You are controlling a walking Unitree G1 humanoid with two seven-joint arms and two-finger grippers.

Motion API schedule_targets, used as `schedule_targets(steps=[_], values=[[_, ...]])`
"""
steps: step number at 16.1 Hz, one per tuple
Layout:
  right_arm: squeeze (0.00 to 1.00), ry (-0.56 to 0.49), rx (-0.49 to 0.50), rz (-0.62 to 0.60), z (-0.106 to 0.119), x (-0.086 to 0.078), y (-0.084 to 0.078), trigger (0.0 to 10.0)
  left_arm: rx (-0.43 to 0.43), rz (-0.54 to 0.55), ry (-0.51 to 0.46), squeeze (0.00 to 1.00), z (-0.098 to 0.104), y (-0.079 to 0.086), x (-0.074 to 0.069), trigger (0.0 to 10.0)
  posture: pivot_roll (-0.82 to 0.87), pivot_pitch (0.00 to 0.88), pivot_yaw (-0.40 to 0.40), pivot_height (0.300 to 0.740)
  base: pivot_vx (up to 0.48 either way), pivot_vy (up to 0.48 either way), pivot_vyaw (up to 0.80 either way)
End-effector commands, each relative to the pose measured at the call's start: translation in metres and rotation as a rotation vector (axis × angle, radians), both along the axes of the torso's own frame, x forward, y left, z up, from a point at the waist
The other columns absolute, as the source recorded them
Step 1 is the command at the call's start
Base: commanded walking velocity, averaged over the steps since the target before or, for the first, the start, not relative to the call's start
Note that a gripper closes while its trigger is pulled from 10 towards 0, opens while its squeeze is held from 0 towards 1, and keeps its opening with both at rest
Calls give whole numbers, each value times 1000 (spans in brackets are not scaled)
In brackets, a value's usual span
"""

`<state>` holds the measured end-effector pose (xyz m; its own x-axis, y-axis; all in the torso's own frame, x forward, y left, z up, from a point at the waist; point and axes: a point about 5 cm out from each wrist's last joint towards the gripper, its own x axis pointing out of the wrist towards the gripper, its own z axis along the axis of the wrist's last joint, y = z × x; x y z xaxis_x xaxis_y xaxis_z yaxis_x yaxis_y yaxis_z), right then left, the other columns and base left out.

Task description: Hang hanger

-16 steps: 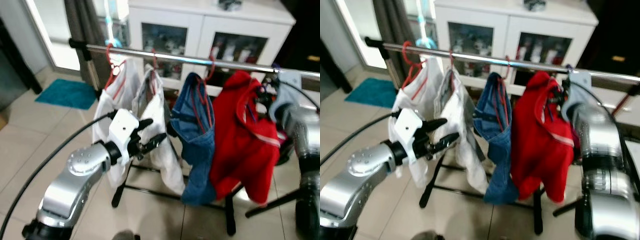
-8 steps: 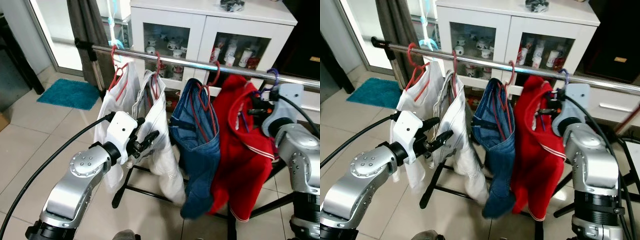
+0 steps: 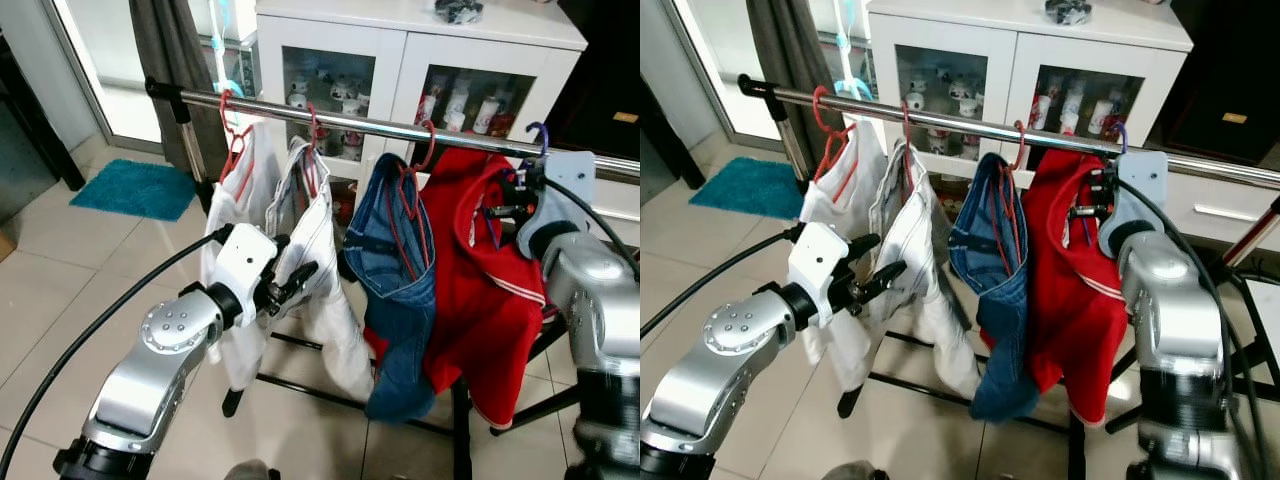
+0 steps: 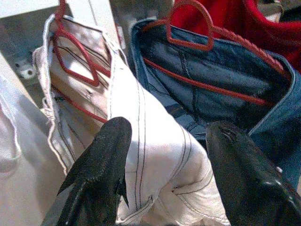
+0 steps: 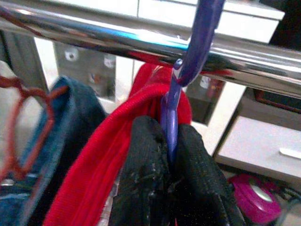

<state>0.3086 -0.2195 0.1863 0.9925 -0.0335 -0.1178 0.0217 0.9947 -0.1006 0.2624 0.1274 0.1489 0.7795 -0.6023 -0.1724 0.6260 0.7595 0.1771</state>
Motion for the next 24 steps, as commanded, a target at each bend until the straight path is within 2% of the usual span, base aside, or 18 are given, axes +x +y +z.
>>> schedule_targets(steps=[1,3,4,7,9,11,12,15,21,24], values=[[0,-94,23,-30,13,-11,2,0,-21,32,-13,0,4,2,0,10000,50,0,-10,740,0,0,0],[0,-181,90,-71,14,-27,9,0,-31,56,-18,0,5,4,1,10000,40,0,-3,740,0,0,0],[0,-188,93,-79,14,-30,10,0,-32,58,-19,0,5,4,1,10000,40,0,-3,740,0,0,0],[0,-183,125,-118,2,-48,17,0,-45,76,-20,0,6,4,3,10000,27,0,5,740,0,0,0],[0,-119,113,-164,-17,-60,18,0,-45,87,-14,0,4,5,2,10000,26,0,4,740,0,0,0],[0,-40,89,-180,-32,-62,18,0,-39,89,-10,0,2,5,2,10000,28,0,-1,740,0,0,0],[0,27,66,-157,-40,-62,21,0,-42,94,-10,0,3,5,2,10000,31,0,-9,740,0,0,0],[0,109,52,-90,-51,-63,31,0,-44,100,-8,0,3,4,1,10000,34,0,-19,740,0,0,0],[0,168,66,-46,-59,-67,42,0,-39,96,-4,0,3,4,0,10000,36,0,-15,740,0,0,0],[0,180,75,-50,-61,-68,42,0,-38,91,-3,0,4,4,0,10000,32,0,-12,740,-80,0,0]])
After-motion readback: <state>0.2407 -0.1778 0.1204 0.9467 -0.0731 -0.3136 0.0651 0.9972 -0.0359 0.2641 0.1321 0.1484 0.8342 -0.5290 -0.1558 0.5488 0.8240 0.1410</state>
